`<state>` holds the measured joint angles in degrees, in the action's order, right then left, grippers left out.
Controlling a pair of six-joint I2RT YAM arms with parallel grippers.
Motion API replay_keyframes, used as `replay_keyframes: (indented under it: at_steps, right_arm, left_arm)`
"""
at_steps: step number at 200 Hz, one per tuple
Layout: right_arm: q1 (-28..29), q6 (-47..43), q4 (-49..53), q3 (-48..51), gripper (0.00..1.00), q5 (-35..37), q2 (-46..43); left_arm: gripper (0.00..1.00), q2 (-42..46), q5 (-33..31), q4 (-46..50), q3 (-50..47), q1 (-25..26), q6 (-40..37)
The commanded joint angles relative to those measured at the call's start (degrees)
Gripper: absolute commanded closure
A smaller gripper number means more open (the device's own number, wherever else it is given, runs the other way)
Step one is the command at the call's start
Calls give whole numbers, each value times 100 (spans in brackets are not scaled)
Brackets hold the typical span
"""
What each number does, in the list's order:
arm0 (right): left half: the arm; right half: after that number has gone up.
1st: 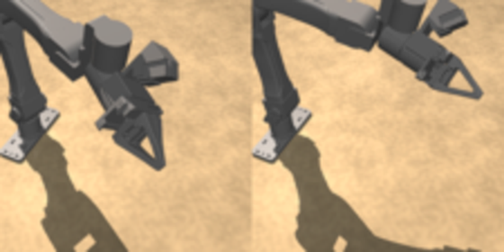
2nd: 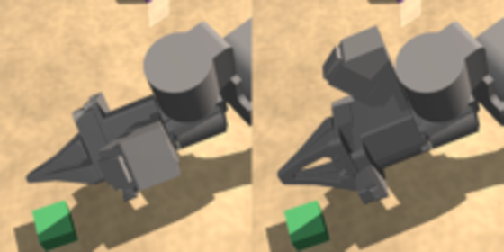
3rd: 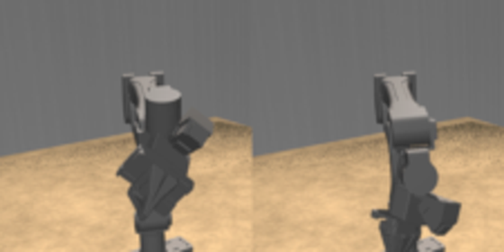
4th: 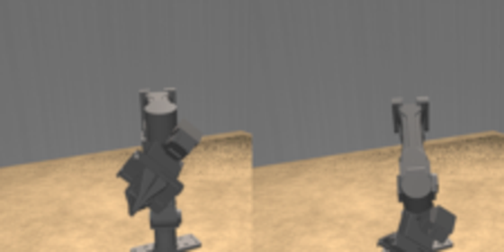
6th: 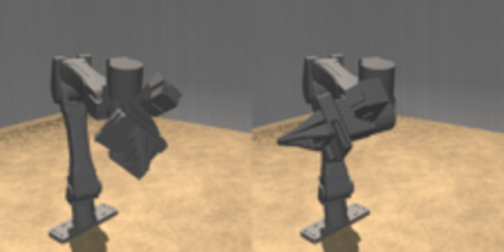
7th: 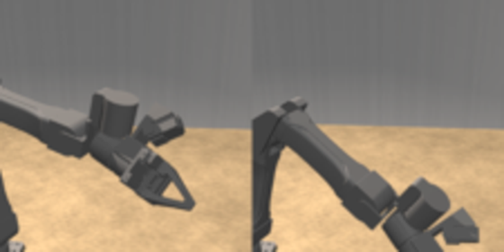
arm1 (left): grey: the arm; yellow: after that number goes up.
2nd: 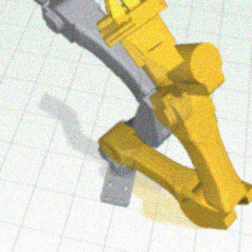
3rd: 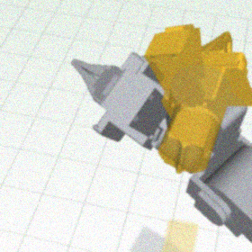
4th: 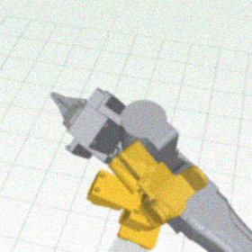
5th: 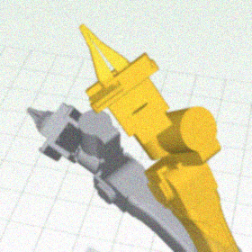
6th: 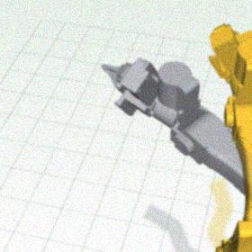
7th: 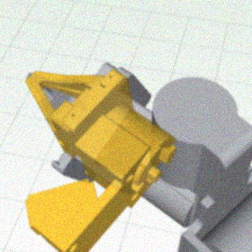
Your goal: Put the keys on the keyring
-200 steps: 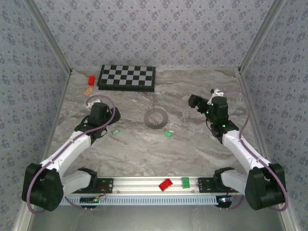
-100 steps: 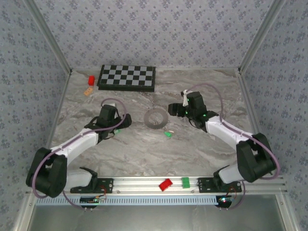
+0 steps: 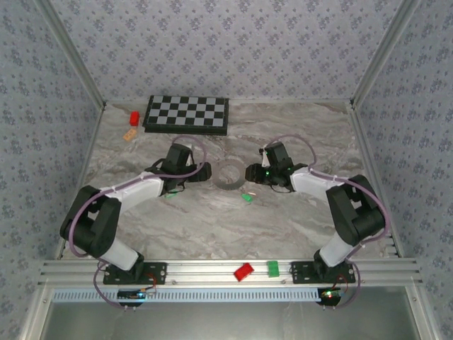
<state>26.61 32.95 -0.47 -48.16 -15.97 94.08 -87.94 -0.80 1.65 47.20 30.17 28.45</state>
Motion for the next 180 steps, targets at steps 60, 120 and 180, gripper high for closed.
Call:
replay_keyframes:
  at_steps: [60, 120, 180]
  right_arm:
    - [-120, 1121, -563, 230, 73, -340, 512]
    - [-175, 1240, -806, 183, 74, -372, 775]
    - [-174, 1257, -900, 74, 77, -442, 900]
  left_arm:
    - [3, -26, 36, -50, 158, 208, -182]
    - [3, 74, 1, 1, 124, 227, -261]
    - [3, 206, -69, 72, 55, 219, -280]
